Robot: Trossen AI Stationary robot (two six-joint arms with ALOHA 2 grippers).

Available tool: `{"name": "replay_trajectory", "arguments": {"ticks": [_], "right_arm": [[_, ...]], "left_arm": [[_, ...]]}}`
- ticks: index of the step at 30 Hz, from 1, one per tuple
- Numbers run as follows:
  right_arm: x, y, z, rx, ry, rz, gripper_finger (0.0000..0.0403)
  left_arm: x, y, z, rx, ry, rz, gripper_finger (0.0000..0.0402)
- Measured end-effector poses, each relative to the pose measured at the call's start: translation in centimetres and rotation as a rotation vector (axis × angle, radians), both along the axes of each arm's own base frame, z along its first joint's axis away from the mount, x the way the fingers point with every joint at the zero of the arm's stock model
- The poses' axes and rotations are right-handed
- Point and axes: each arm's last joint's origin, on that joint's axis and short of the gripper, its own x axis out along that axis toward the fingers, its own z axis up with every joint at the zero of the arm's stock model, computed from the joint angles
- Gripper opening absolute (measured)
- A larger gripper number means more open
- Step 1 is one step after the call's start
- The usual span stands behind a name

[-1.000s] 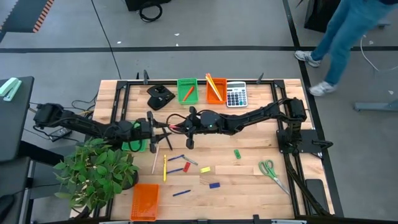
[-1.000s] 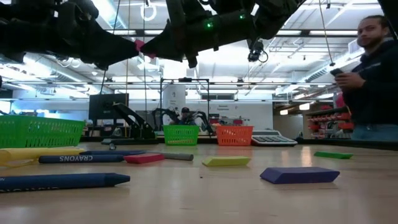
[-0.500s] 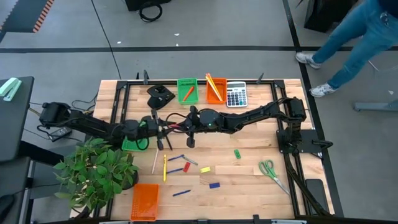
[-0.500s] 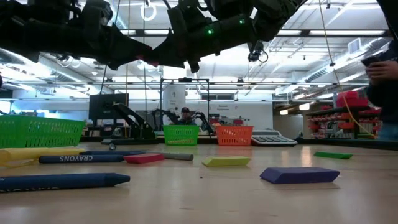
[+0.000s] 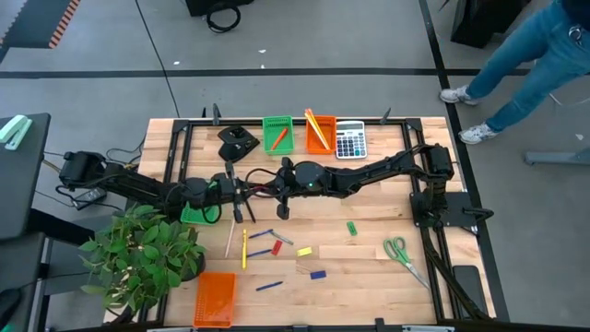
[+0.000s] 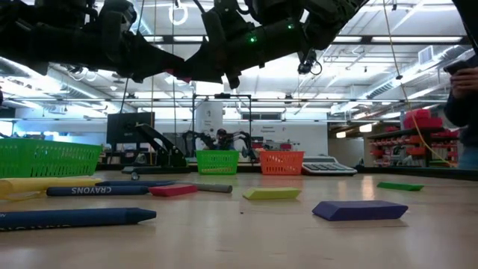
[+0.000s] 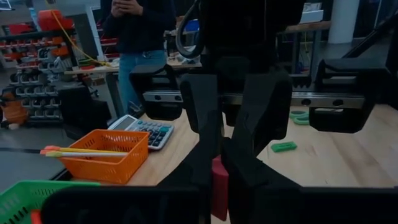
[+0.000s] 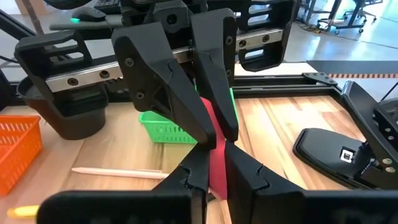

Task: Sort crayons/erasers/pens/pencils in bins
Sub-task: Put the pink eraser into the bottom orange bin

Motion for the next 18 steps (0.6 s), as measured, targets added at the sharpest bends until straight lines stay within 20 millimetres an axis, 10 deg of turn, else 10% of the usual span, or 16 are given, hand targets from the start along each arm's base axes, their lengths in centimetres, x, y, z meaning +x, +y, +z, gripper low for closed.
{"name": "replay_trajectory", "arguments": {"ticks": [18], "right_arm": [[-0.2,0.4,1.0,0.092,-0.024,0.071,0.009]], "left_arm": [[-0.7,-1.4,0.9,0.044,-0.03,-0.083,0.0026]]}}
